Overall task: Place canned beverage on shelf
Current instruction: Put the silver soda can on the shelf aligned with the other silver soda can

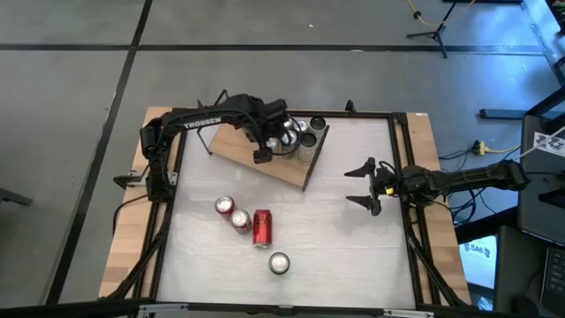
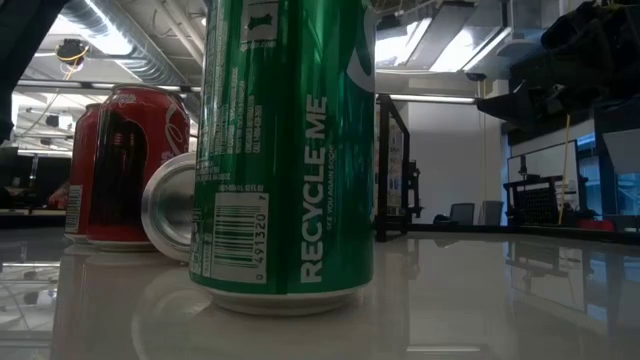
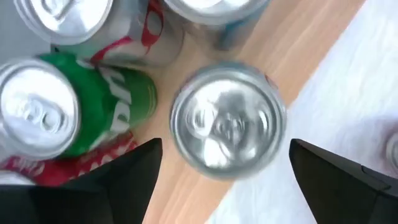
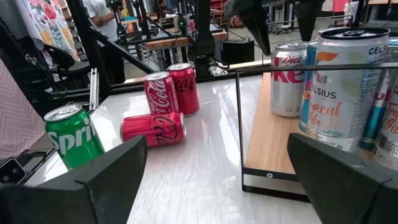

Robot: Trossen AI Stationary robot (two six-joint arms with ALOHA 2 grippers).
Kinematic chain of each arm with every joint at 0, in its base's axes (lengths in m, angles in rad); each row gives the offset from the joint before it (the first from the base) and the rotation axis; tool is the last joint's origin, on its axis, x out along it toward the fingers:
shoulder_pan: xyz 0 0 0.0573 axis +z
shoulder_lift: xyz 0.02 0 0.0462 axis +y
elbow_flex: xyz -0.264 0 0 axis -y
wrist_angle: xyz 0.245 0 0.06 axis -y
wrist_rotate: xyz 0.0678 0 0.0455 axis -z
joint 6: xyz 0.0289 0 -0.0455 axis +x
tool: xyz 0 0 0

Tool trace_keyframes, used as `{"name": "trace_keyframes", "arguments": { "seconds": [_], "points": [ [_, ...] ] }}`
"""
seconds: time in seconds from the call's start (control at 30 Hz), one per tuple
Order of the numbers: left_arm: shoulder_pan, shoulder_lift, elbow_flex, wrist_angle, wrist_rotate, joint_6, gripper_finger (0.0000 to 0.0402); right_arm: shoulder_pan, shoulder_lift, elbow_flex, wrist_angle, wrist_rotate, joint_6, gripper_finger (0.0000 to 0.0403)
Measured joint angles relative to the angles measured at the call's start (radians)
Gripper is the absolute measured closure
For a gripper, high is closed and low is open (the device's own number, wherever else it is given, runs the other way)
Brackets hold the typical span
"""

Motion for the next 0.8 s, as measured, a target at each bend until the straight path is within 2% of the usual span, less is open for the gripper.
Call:
{"name": "trace_keyframes", "arguments": {
  "seconds": [0.2, 0.4, 0.63, 0.8],
  "points": [
    [0.000, -0.001, 0.096, -0.156, -0.018, -0.016, 0.0062, 0.000, 0.000, 0.000, 0.000, 0.000, 0.000, 0.0022],
    [-0.021, -0.001, 0.127, -0.240, -0.018, -0.161, 0.0062, 0.000, 0.000, 0.000, 0.000, 0.000, 0.000, 0.0022],
    [-0.083, 0.000, 0.025, -0.237, -0.022, -0.326, 0.0065, 0.000, 0.000, 0.000, 0.000, 0.000, 0.000, 0.0022],
    [-0.144, 0.000, -0.074, -0.133, -0.059, -0.374, 0.0094, 0.000, 0.000, 0.000, -0.001, 0.000, 0.000, 0.0022]
  ]
}}
